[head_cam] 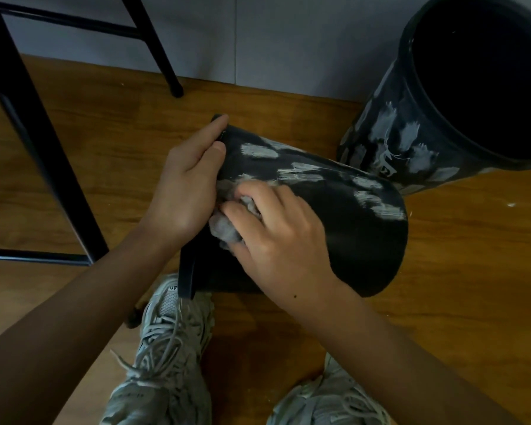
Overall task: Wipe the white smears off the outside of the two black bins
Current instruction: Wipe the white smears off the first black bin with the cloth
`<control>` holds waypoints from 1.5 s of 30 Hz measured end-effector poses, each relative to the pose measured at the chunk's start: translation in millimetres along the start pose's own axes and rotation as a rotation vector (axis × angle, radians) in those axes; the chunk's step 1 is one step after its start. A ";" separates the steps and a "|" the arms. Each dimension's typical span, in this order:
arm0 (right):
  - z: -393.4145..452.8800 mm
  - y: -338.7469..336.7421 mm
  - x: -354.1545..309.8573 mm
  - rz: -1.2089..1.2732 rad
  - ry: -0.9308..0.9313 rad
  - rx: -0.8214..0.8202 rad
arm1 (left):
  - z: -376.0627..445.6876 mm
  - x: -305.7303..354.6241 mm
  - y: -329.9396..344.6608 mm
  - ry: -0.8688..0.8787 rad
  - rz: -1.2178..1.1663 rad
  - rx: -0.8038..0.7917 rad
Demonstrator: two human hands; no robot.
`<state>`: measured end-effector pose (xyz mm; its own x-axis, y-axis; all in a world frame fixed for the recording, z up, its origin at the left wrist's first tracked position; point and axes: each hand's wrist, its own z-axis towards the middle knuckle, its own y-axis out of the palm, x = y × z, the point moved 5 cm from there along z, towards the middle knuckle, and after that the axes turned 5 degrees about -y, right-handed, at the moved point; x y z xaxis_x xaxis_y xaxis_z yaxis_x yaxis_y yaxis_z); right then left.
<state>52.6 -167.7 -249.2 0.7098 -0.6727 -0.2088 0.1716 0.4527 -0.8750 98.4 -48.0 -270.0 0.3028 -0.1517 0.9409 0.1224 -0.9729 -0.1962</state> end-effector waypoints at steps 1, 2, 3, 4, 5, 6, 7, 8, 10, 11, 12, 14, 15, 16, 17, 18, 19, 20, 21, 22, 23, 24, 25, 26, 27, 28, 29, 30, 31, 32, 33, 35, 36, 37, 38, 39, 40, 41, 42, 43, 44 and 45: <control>-5.6 -0.9 2.7 0.000 0.040 -0.007 | 0.4 -0.6 -0.5 0.000 0.001 -0.002; -12.3 -3.1 6.3 0.003 0.087 -0.010 | 0.5 -0.8 -0.9 0.002 0.001 -0.007; -19.7 -6.0 11.0 0.005 0.132 -0.011 | 0.5 -1.6 -0.8 0.002 -0.001 -0.013; -27.0 -9.7 16.6 -0.003 0.169 -0.008 | 0.5 -2.0 -0.2 0.000 -0.008 -0.021; -33.3 -13.3 22.0 -0.018 0.195 -0.004 | 0.5 -2.7 0.1 -0.005 -0.014 -0.029; -37.9 -16.5 26.5 -0.036 0.211 -0.002 | 0.7 -3.1 0.6 -0.010 -0.019 -0.035; -40.7 -18.8 29.6 -0.049 0.219 0.001 | 0.9 -3.3 1.3 -0.012 -0.024 -0.040; -41.6 -20.1 30.8 -0.057 0.224 0.008 | 0.9 -3.8 1.4 -0.014 -0.027 -0.044; -37.3 -19.2 26.5 -0.047 0.220 0.029 | 0.3 -4.9 0.5 -0.018 -0.033 -0.042; -32.4 -16.6 21.1 -0.032 0.200 0.036 | -0.4 -5.2 0.1 -0.018 -0.038 -0.043; -25.9 -13.2 13.9 -0.017 0.160 0.037 | -1.1 -4.9 -0.1 -0.017 -0.043 -0.047; -11.4 -4.1 -1.7 0.007 0.054 0.029 | -2.1 -3.8 0.2 -0.020 -0.049 -0.053; -4.8 -0.3 -7.0 0.013 0.011 0.031 | -2.1 -2.9 0.6 -0.025 -0.056 -0.053; 0.2 2.1 -10.2 0.016 -0.016 0.035 | -1.4 -1.9 0.9 -0.033 -0.070 -0.053; 2.5 3.4 -11.3 0.022 -0.029 0.038 | -0.4 -1.5 1.0 -0.045 -0.084 -0.058; 1.4 4.5 -11.9 0.031 -0.041 0.033 | 0.5 -1.3 0.8 -0.054 -0.093 -0.065; -2.4 5.7 -12.8 0.042 -0.064 0.020 | 1.1 -1.3 0.6 -0.060 -0.096 -0.071; -8.2 7.1 -14.7 0.053 -0.097 -0.002 | 1.3 -1.9 0.1 -0.063 -0.098 -0.075; -13.9 8.5 -17.1 0.061 -0.132 -0.026 | 1.3 -2.2 -0.3 -0.065 -0.101 -0.077; -17.9 9.2 -18.9 0.058 -0.164 -0.045 | 1.6 -2.3 -0.3 -0.066 -0.104 -0.076; -20.0 10.1 -19.9 0.051 -0.188 -0.061 | 1.6 -2.0 0.0 -0.066 -0.106 -0.075; -20.5 10.1 -19.8 0.043 -0.204 -0.070 | 1.4 -1.5 0.5 -0.063 -0.102 -0.074; -19.7 9.3 -18.6 0.034 -0.212 -0.071 | 1.1 -0.5 1.4 -0.056 -0.093 -0.073; -18.2 7.8 -16.9 0.023 -0.206 -0.066 | 0.8 0.5 2.4 -0.048 -0.085 -0.073; -15.7 5.5 -14.2 0.015 -0.181 -0.056 | 0.1 0.6 2.5 -0.043 -0.087 -0.074; -13.0 3.2 -10.4 0.016 -0.135 -0.041 | -1.0 0.6 2.2 -0.040 -0.094 -0.074; -10.3 1.2 -5.2 0.022 -0.072 -0.021 | -2.4 -0.1 1.5 -0.036 -0.098 -0.068; -7.9 -1.0 1.2 0.031 -0.002 -0.002 | -4.2 -0.8 1.1 -0.033 -0.102 -0.062; -5.1 -3.1 7.9 0.039 0.063 0.013 | -5.9 -1.5 1.0 -0.029 -0.108 -0.057; -2.0 -4.9 14.2 0.043 0.115 0.021 | -7.0 -2.3 1.3 -0.025 -0.113 -0.054; 1.2 -6.3 19.5 0.045 0.153 0.024 | -7.8 -2.7 1.8 -0.021 -0.113 -0.053; 9.0 -6.9 25.8 0.052 0.191 0.006 | -8.4 -3.1 2.2 -0.014 -0.097 -0.057; 14.6 -6.0 27.6 0.067 0.200 -0.011 | -8.8 -3.0 2.2 -0.006 -0.082 -0.058; 21.1 -5.5 29.5 0.084 0.205 -0.026 | -9.6 -2.7 2.3 0.007 -0.059 -0.055; 28.3 -4.5 31.4 0.095 0.206 -0.042 | -10.5 -2.3 2.2 0.021 -0.031 -0.048; 34.3 -3.5 33.3 0.099 0.203 -0.055 | -11.2 -2.2 1.7 0.031 -0.008 -0.038; 37.6 -2.2 34.5 0.100 0.196 -0.063 | -11.6 -2.4 1.2 0.034 0.003 -0.032; 37.4 -1.6 34.8 0.100 0.186 -0.065 | -11.3 -2.9 0.7 0.032 0.001 -0.032; 33.1 -1.6 33.4 0.098 0.174 -0.059 | -11.1 -3.4 0.0 0.029 -0.010 -0.036; 25.3 -2.6 31.2 0.095 0.161 -0.048 | -10.7 -3.9 -0.1 0.025 -0.027 -0.042; 15.3 -4.5 28.4 0.091 0.147 -0.035 | -10.1 -4.2 0.3 0.018 -0.047 -0.051; 6.2 -5.9 24.7 0.084 0.135 -0.023 | -9.4 -4.7 0.1 0.011 -0.068 -0.059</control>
<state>73.4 -183.3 -246.5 0.6226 -0.7063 -0.3368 0.0990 0.4981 -0.8615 88.1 -49.0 -271.8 0.2852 -0.0869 0.9545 0.0860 -0.9895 -0.1158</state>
